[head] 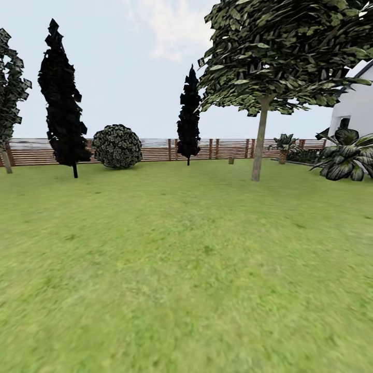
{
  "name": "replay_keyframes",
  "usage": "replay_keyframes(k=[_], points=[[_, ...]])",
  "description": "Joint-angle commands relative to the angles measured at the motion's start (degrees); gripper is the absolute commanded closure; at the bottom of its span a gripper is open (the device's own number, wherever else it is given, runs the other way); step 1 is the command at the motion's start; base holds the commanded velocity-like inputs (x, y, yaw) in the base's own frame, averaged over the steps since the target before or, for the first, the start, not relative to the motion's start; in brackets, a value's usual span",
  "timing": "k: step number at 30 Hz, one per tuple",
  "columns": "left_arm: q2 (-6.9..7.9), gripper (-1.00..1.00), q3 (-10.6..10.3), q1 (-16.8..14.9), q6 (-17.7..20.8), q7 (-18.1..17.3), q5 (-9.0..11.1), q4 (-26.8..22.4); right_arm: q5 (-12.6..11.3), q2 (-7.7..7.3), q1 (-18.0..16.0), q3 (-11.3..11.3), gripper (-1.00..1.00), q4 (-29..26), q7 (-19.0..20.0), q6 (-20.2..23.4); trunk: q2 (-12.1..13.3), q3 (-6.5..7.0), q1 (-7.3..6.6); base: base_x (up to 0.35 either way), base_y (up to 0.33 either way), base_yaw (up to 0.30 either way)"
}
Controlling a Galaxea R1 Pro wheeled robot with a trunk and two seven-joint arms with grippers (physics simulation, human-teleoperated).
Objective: Take the three Easter eggs out of the wicker basket on the lawn in the garden, then place them on the lawn next to a single tree (choose any tree) so that all three eggs are next to the same tree and none are left in the basket.
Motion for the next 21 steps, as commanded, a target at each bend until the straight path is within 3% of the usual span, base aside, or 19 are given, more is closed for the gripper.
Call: replay_keyframes(k=[1,21], points=[[0.0,-1.0,-0.1,0.0,-0.1,0.1,-0.1,-0.1,0.1,-0.01,-0.1,0.3,-1.0,0.3,0.0,-0.4,0.0,-0.05,0.04,0.335,0.0,0.0],[0.0,-1.0,-0.1,0.0,-0.1,0.1,-0.1,-0.1,0.1,-0.03,-0.1,0.3,-1.0,0.3,0.0,-0.4,0.0,-0.05,0.04,0.335,0.0,0.0]])
